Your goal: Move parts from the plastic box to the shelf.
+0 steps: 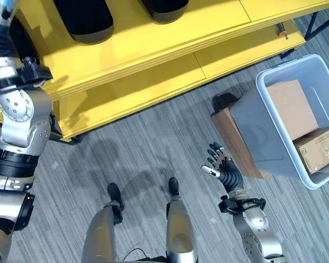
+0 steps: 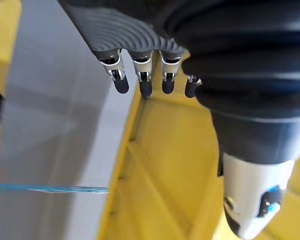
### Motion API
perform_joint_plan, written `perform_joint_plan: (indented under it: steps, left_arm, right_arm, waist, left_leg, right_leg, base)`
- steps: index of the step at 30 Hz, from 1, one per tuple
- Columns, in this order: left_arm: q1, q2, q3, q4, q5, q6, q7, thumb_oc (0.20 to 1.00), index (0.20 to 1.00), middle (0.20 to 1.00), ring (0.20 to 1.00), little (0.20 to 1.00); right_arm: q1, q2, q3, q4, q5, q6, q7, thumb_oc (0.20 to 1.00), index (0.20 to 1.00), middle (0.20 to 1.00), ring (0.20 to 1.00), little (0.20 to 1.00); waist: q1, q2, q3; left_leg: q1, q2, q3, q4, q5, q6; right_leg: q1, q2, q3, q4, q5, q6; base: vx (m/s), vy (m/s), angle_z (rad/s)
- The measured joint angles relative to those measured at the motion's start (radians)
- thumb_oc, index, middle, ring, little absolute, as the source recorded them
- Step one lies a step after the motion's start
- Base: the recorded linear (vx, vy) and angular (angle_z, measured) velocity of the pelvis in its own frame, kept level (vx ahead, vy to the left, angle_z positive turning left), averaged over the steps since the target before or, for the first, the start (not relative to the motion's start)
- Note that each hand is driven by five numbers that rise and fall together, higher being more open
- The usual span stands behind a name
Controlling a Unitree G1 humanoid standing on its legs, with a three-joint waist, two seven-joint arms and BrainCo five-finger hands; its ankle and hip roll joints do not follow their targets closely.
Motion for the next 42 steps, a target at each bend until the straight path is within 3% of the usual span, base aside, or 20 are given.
perform_joint_plan:
  steps: [6,13,16,22,29,42]
  left_arm:
    - [0.306,-0.020,0.133,-0.044,0.164,0.058,-0.034,1.000,1.000,1.000,1.000,1.000]
    - [0.545,0.025,0.218,-0.197,0.534,0.156,-0.070,1.000,1.000,1.000,1.000,1.000]
    - [0.665,0.015,0.224,-0.225,0.674,0.186,-0.129,1.000,1.000,1.000,1.000,1.000]
    - [0.680,0.009,0.224,-0.228,0.776,0.201,-0.183,1.000,1.000,1.000,1.000,1.000]
    - [0.575,0.011,0.123,-0.173,0.871,0.229,-0.191,1.000,1.000,1.000,1.000,1.000]
    - [0.409,0.005,0.031,0.008,0.905,0.287,-0.206,1.000,1.000,1.000,1.000,1.000]
  right_arm:
    - [0.000,0.000,-0.022,0.001,-0.023,0.002,0.017,1.000,1.000,1.000,1.000,1.000]
    - [-0.001,0.000,-0.078,0.002,-0.027,0.002,0.026,1.000,1.000,1.000,1.000,1.000]
    - [-0.001,0.001,-0.079,-0.001,-0.028,0.011,0.044,1.000,1.000,1.000,1.000,1.000]
    - [0.001,0.001,-0.083,-0.002,-0.036,0.023,0.048,1.000,1.000,1.000,1.000,1.000]
    - [0.001,0.001,-0.108,-0.003,-0.050,0.033,0.046,1.000,1.000,1.000,1.000,1.000]
    - [-0.005,0.001,-0.109,-0.014,-0.058,0.043,0.037,1.000,1.000,1.000,1.000,1.000]
  waist:
    - [0.048,0.026,0.016]
    - [0.085,0.027,0.016]
    - [0.103,0.027,0.016]
    - [0.101,0.028,0.016]
    - [0.100,0.032,0.014]
    - [0.074,0.032,0.014]
  left_leg:
    - [0.027,-0.004,-0.007,-0.009,0.003,-0.001]
    - [0.036,-0.011,-0.034,-0.025,0.014,-0.007]
    - [0.040,-0.015,-0.048,-0.035,0.023,-0.007]
    - [0.054,-0.017,-0.058,-0.052,0.035,-0.011]
    - [0.054,-0.018,-0.062,-0.052,0.038,-0.012]
    - [0.053,-0.017,-0.055,-0.051,0.038,-0.011]
  right_leg:
    - [0.026,-0.002,-0.008,0.004,-0.009,-0.002]
    - [0.038,-0.005,-0.032,0.025,-0.028,-0.006]
    - [0.047,-0.006,-0.045,0.025,-0.031,-0.007]
    - [0.061,-0.007,-0.058,0.028,-0.033,-0.010]
    - [0.059,-0.008,-0.063,0.036,-0.036,-0.013]
    - [0.047,-0.008,-0.057,0.044,-0.037,-0.014]
  base:
    - [0.00,-0.003,0.04]
    - [-0.01,-0.011,0.12]
    - [-0.02,-0.013,0.14]
    - [-0.01,0.000,0.05]
    - [0.00,0.000,0.00]
    - [0.00,0.002,-0.01]
